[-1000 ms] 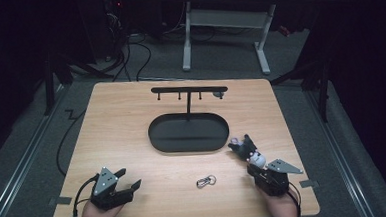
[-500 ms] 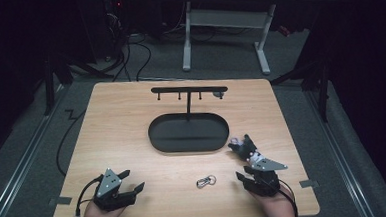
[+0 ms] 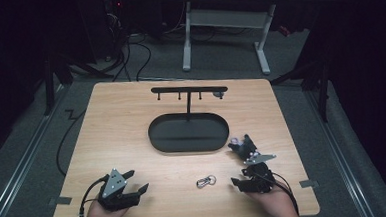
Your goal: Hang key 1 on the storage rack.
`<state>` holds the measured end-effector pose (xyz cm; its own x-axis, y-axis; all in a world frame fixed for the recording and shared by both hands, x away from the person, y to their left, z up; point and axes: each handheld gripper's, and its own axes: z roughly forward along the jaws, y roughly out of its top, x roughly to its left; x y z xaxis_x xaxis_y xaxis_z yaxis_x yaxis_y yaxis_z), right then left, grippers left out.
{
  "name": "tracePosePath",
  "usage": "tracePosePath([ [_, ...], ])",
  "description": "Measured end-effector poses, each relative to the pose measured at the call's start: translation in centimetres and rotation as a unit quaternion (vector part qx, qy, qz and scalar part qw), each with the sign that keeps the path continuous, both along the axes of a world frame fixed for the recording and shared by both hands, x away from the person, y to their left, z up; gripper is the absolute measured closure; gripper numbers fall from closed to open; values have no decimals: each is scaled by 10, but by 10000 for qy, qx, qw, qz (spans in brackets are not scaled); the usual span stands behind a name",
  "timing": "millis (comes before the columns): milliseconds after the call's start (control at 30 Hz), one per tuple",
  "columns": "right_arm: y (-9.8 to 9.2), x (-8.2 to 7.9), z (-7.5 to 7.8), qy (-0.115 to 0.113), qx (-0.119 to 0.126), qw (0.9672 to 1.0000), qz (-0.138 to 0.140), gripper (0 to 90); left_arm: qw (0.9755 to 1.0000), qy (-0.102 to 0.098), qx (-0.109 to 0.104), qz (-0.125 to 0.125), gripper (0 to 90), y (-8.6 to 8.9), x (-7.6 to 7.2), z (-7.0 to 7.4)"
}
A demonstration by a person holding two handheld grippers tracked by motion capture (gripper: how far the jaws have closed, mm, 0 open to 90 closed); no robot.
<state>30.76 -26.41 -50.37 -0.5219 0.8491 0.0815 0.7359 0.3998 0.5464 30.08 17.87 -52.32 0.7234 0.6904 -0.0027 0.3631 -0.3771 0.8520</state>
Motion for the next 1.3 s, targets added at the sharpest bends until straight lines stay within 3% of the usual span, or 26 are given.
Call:
tracePosePath([
  [133,1,2,6,224,-128,9996,134,403,10000,19,6,10,308,-1,0,-1],
  [333,4,2,12,374,-332,9983,306,358,10000,26,55,-48,308,-2,-1,-1],
  [367,4,3,14,528,-303,9977,283,336,10000,20,55,-41,308,-2,-1,-1],
  [467,4,5,16,656,-249,9971,295,328,10000,23,46,-34,308,-1,-1,-1],
  [600,5,8,23,763,-359,9958,369,307,10000,20,38,-32,308,1,-1,-1],
  [933,3,5,38,922,-923,9896,603,215,10000,12,12,-33,308,2,-1,0],
  [1067,0,6,45,987,-1190,9863,582,168,10000,15,21,-44,307,2,-1,0],
  [1300,-12,17,54,1110,-1260,9851,367,152,10000,22,14,-49,307,1,-1,-1],
])
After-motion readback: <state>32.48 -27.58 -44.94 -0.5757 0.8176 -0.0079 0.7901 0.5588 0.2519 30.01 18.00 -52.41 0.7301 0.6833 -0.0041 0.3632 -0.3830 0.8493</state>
